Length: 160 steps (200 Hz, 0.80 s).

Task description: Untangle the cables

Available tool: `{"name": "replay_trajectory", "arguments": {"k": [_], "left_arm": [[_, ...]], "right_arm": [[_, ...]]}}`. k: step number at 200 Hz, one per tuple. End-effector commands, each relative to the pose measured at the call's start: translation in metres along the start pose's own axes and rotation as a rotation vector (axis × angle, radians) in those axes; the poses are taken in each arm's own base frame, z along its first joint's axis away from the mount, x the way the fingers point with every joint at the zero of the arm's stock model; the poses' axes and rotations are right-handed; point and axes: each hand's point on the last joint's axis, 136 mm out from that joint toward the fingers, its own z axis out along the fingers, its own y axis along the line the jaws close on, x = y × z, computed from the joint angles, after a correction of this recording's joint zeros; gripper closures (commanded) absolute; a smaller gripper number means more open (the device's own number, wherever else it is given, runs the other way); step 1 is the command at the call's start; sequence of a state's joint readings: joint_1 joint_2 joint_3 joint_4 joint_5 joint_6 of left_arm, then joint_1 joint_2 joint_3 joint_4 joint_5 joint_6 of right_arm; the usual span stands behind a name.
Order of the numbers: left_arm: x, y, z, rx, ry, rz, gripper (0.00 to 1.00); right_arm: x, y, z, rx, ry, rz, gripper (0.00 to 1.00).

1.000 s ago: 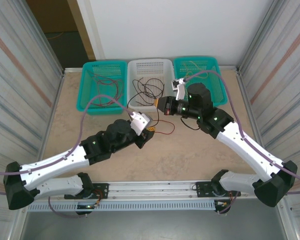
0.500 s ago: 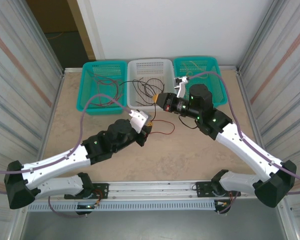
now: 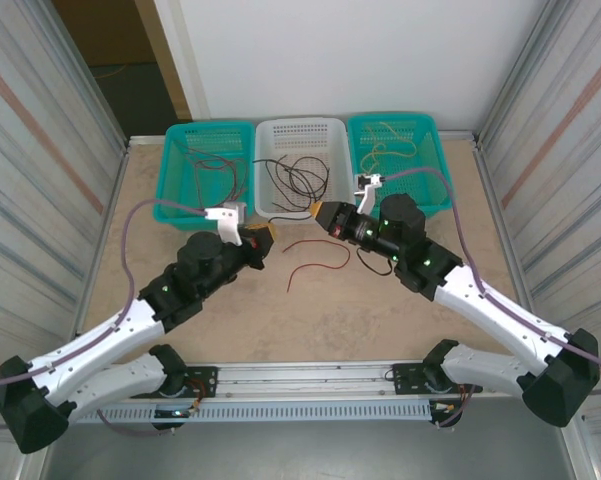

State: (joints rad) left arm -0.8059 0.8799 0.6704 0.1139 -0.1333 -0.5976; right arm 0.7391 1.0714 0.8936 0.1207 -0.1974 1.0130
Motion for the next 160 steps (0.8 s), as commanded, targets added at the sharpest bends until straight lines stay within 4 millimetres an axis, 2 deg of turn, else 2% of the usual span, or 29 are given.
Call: {"name": "replay_trajectory", "arguments": {"k": [1,36,70,87,101,115,132,160], "left_arm": [[-0.011,0.000,-0.002,0.030,-0.061,-0.189,1.00],[-0.005,0.009,0.000,0.002,-0.062,-0.288,1.00],[0.001,0.027,-0.003,-0.054,-0.094,-0.391,1.00],[0.001,0.027,-0.005,-0.054,-0.094,-0.389,1.00],[0.002,0.021,-0.004,-0.042,-0.066,-0.346,0.74],[0.003,0.017,-0.005,-0.033,-0.037,-0.304,0.59],[0.003,0.020,-0.010,-0.075,-0.004,-0.250,0.45],[-0.009,0.029,-0.032,-0.186,0.030,-0.108,0.33]], "right_arm": [[-0.003,0.010,0.006,-0.036,-0.048,0.027,1.00],[0.004,0.011,0.020,-0.033,-0.022,0.019,1.00],[-0.004,0.013,0.030,-0.004,-0.014,-0.028,1.00],[-0.015,0.010,0.036,0.030,-0.005,-0.047,1.00],[-0.032,0.006,0.042,0.051,-0.008,-0.046,1.00],[-0.054,0.003,0.047,0.060,-0.007,-0.043,1.00],[-0.083,0.001,0.051,0.081,-0.019,-0.065,1.00],[-0.127,-0.007,0.059,0.105,-0.035,-0.075,1.00]]}}
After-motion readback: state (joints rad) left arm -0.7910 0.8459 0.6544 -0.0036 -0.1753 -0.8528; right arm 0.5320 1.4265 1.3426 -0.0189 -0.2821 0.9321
